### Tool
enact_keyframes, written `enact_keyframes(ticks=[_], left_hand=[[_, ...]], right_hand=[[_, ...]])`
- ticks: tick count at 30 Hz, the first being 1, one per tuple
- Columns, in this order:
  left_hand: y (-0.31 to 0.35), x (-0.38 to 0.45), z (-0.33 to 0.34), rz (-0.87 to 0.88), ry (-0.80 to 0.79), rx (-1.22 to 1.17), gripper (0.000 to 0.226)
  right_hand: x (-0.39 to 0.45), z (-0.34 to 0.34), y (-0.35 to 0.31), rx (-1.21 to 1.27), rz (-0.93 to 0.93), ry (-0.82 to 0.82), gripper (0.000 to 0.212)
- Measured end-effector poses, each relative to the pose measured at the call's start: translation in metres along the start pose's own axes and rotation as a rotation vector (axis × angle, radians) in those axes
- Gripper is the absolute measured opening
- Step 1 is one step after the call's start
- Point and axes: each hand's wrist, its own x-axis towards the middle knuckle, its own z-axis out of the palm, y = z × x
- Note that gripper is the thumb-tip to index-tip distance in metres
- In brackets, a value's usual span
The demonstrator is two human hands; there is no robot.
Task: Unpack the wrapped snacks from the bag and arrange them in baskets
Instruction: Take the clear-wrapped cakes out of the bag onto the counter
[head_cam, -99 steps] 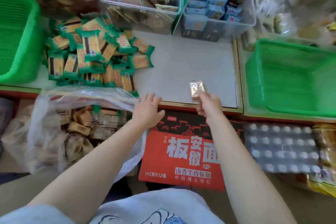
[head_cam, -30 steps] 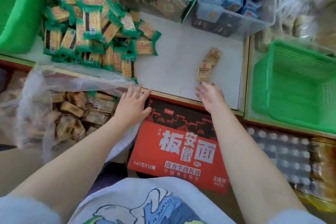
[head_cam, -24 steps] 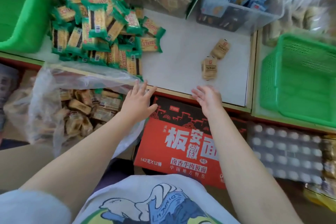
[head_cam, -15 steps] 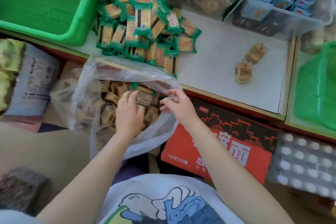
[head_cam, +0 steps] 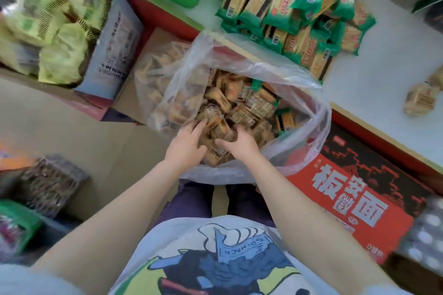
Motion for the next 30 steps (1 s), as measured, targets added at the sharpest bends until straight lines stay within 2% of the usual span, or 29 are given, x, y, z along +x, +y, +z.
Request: enact_keyframes(ticks=[4, 8, 10, 13, 16, 18, 21, 23, 26, 28, 30], left_hand=[[-0.007, 0.001, -0.003, 0.043, -0.028, 0.026, 0.080], [-0.008, 0.000, -0.003, 0.039, -0.027, 0.016, 0.079], [-0.004, -0.002, -0.003, 0.025, -0.013, -0.035, 0.073], [0.015, -0.006, -0.008, 0.041, 0.059, -0.141, 0.061], [0.052, -0.004, -0.016, 0.133, 0.172, -0.183, 0.054], [0.086, 0.002, -0.018, 0.214, 0.216, -0.187, 0.052], [0.147, 0.017, -0.010, 0.340, 0.239, -0.129, 0.051], [0.194, 0.029, 0.005, 0.417, 0.221, -0.042, 0.055], [0.261, 0.044, 0.040, 0.463, 0.137, 0.132, 0.061], [0.287, 0.054, 0.064, 0.410, 0.072, 0.231, 0.060], [0.297, 0.062, 0.080, 0.349, 0.046, 0.310, 0.064]], right_hand=[[0.004, 0.012, -0.004, 0.050, 0.030, 0.080, 0.074], [0.001, 0.010, -0.001, 0.168, 0.057, 0.099, 0.069], [-0.008, -0.002, -0.001, 0.215, 0.022, 0.127, 0.059], [-0.032, -0.033, -0.005, 0.251, -0.035, 0.172, 0.033], [-0.057, -0.075, -0.002, 0.304, -0.081, 0.225, 0.038], [-0.074, -0.108, 0.007, 0.484, -0.110, 0.263, 0.028], [-0.097, -0.162, 0.036, 1.023, -0.098, 0.395, 0.021], [-0.105, -0.200, 0.069, 1.254, -0.072, 0.493, 0.019], [-0.110, -0.252, 0.128, 1.289, 0.055, 0.595, 0.013], [-0.103, -0.280, 0.165, 1.286, 0.149, 0.624, 0.014], [-0.091, -0.301, 0.196, 1.377, 0.160, 0.654, 0.016]])
